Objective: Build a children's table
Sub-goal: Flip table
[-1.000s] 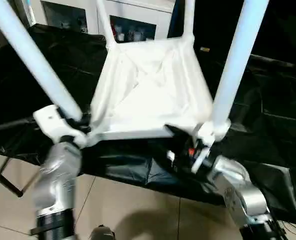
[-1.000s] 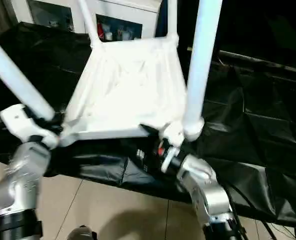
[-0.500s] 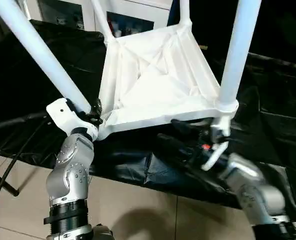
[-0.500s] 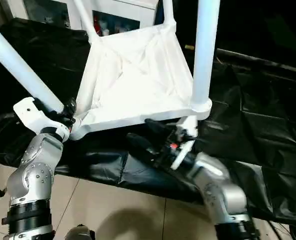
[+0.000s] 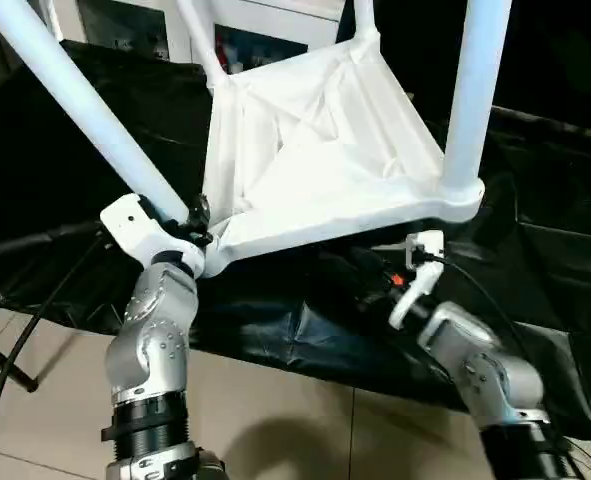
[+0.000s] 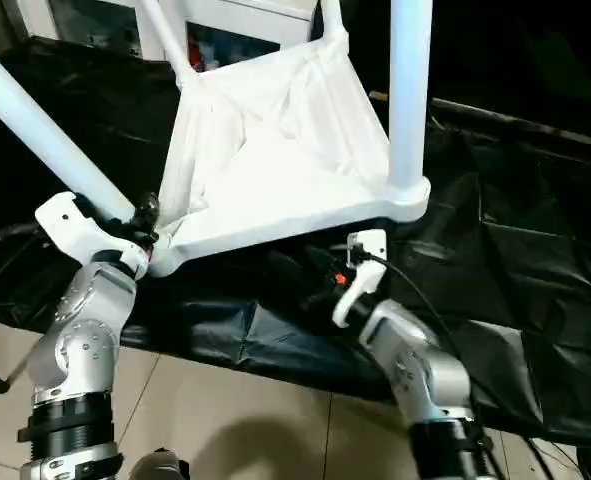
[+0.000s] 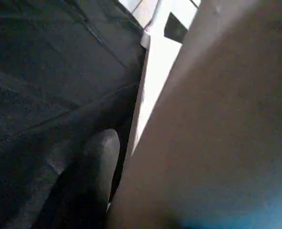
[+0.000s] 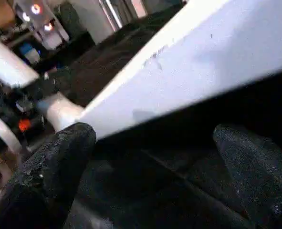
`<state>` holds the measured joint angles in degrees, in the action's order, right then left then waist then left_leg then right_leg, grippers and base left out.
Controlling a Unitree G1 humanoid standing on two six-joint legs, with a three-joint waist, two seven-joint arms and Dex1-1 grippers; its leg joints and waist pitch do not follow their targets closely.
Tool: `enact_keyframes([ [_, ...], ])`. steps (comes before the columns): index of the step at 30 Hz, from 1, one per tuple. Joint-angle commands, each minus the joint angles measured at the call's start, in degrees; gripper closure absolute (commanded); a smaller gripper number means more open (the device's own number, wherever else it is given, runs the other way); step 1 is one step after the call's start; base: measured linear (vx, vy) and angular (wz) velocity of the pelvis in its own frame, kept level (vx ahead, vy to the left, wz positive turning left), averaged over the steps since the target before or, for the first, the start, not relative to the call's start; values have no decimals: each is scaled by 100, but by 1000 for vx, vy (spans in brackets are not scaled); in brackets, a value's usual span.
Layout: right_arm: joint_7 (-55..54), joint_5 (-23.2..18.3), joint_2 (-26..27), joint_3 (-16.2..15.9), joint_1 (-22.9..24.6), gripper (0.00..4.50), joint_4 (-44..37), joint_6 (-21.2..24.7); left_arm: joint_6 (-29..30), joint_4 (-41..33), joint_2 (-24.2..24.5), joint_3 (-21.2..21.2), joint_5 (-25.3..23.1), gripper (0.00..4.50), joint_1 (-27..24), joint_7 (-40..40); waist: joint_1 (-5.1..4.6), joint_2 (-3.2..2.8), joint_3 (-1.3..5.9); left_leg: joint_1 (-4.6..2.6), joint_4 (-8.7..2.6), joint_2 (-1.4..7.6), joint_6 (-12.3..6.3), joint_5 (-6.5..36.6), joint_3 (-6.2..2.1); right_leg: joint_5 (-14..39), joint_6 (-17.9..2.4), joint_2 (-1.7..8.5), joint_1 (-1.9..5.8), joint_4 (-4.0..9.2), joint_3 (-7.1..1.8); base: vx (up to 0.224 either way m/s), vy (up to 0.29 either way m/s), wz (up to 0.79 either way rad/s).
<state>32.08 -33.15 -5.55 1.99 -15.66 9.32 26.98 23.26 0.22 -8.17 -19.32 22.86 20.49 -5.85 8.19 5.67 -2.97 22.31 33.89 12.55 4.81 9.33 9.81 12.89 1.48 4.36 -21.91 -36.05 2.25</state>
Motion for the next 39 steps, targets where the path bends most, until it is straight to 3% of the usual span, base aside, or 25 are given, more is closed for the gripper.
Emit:
enact_keyframes([
  [1, -113, -145, 2, 176, -78, 0, 36, 99, -165, -221, -248, 121, 467, 198, 226, 54, -5, -1, 373, -150, -363, 54, 107, 548, 14, -490, -730, 264, 235, 344, -157, 0, 0, 0],
  [2, -314, -349, 214, 379, -274, 0, 196, 103, -156, -194, -289, 140, 447, 198, 253, 70, -7, -34, 379, -151, -366, 53, 120, 519, 11, -553, -731, 264, 228, 333, -156, 0, 0, 0],
  [5, -834, -525, 572, 753, -676, 0, 704, -61, -130, -162, -327, 198, 383, 198, 263, 109, -24, -42, 388, -164, -370, 57, 193, 555, 13, -526, -768, 263, 213, 324, -149, 0, 0, 0],
  [7, -916, -550, 629, 821, -754, 0, 816, -98, -127, -160, -337, 197, 385, 198, 265, 107, -7, -54, 398, -177, -362, 56, 226, 481, 17, -692, -754, 255, 215, 310, -148, 0, 0, 0],
  [8, -1028, -568, 721, 931, -889, 0, 1010, -155, -107, -164, -336, 209, 374, 198, 260, 104, -12, -88, 399, -170, -361, 53, 238, 437, 14, -790, -744, 251, 216, 297, -150, 0, 0, 0],
  [11, -1137, -779, 916, 1163, -1191, 0, 1394, -225, -101, -154, -339, 242, 353, 199, 250, 123, -18, -63, 408, -160, -360, 40, 264, 417, 23, -924, -700, 250, 234, 287, -146, 0, 0, 0],
  [12, -1239, -993, 1077, 1333, -1454, 0, 1729, -236, -92, -157, -345, 282, 324, 199, 237, 141, -23, -84, 406, -165, -365, 40, 282, 447, 20, -913, -690, 248, 230, 292, -143, 0, 0, 0],
  [15, -1336, -1068, 1168, 1453, -1612, 0, 1945, -241, -84, -171, -359, 300, 308, 199, 223, 140, -36, -102, 408, -154, -373, 50, 293, 471, 9, -896, -692, 255, 238, 278, -138, 0, 0, 0],
  [21, -1634, -1353, 1358, 2006, -2306, 0, 2999, -500, -48, -238, -454, 443, 242, 199, 155, 165, -47, -105, 416, -162, -366, 43, 327, 456, 27, -914, -696, 249, 232, 276, -135, 0, 0, 0],
  [23, -1719, -1428, 1378, 2181, -2442, 33, 3212, -618, -12, -251, -462, 509, 209, 199, 131, 178, -51, -98, 429, -150, -354, 37, 290, 371, 30, -1075, -697, 251, 246, 256, -136, 0, 0, 0],
  [25, -1763, -1626, 1381, 2431, -2598, 39, 3446, -708, 4, -271, -478, 562, 186, 199, 107, 183, -33, -103, 433, -157, -351, 37, 250, 348, 32, -1152, -726, 249, 246, 250, -131, 0, 0, 0],
  [26, -1748, -1640, 1365, 2467, -2626, 39, 3488, -719, 3, -273, -480, 565, 187, 199, 104, 182, -35, -133, 434, -152, -350, 35, 251, 369, 30, -1137, -739, 250, 245, 245, -130, 0, 0, 0],
  [27, -1731, -1646, 1346, 2492, -2643, 68, 3517, -726, 1, -270, -479, 567, 190, 199, 102, 186, -37, -114, 431, -150, -351, 38, 237, 363, 30, -1140, -743, 245, 250, 250, -128, 0, 0, 0],
  [32, -1657, -1682, 1264, 2611, -2711, 111, 3693, -775, 14, -232, -441, 599, 196, 199, 88, 222, -31, -112, 435, -149, -343, 40, 204, 322, 34, -1159, -781, 247, 253, 246, -126, 0, 0, 0],
  [33, -1639, -1679, 1241, 2657, -2725, 124, 3739, -803, 15, -228, -433, 599, 211, 199, 86, 243, -35, -148, 435, -155, -345, 42, 220, 349, 32, -1147, -786, 247, 245, 254, -125, 0, 0, 0],
  [39, -1552, -1683, 1191, 2740, -2800, 168, 3923, -867, 38, -233, -429, 614, 220, 199, 70, 318, -38, -153, 436, -154, -347, 44, 241, 404, 28, -1075, -839, 247, 251, 248, -123, 0, 0, 0],
])
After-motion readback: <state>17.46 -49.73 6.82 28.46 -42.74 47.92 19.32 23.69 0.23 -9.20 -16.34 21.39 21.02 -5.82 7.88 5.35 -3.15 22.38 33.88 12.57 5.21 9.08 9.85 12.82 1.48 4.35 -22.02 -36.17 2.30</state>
